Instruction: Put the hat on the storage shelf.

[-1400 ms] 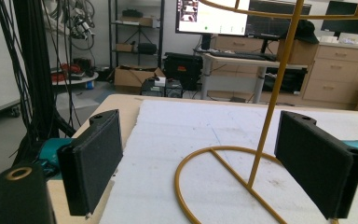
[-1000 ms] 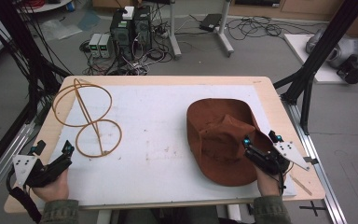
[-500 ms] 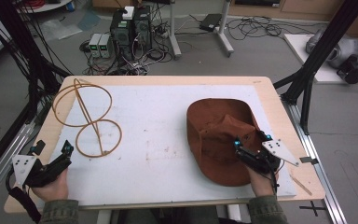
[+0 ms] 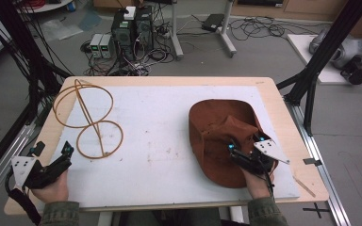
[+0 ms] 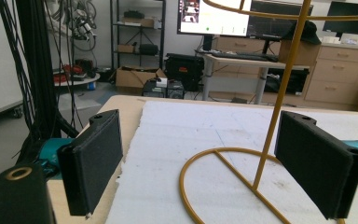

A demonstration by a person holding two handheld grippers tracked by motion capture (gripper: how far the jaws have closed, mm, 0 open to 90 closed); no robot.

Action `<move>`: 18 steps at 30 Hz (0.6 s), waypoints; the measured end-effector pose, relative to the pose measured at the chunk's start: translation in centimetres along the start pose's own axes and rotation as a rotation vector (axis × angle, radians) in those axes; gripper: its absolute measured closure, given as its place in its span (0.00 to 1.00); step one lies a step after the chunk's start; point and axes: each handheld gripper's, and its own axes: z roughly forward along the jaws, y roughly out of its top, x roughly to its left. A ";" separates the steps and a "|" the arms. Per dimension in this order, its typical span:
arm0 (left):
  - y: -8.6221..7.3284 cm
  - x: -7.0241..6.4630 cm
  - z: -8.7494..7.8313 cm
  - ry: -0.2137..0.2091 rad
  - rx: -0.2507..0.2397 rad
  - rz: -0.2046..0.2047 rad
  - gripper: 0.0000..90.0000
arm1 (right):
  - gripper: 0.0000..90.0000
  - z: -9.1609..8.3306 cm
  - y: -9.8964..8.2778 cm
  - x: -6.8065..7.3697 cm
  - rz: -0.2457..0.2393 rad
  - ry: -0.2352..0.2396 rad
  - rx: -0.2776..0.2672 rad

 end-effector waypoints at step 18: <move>0.0 0.1 0.1 -0.001 -0.003 0.000 0.17 | 0.14 1.3 -0.8 0.7 0.004 -0.013 0.093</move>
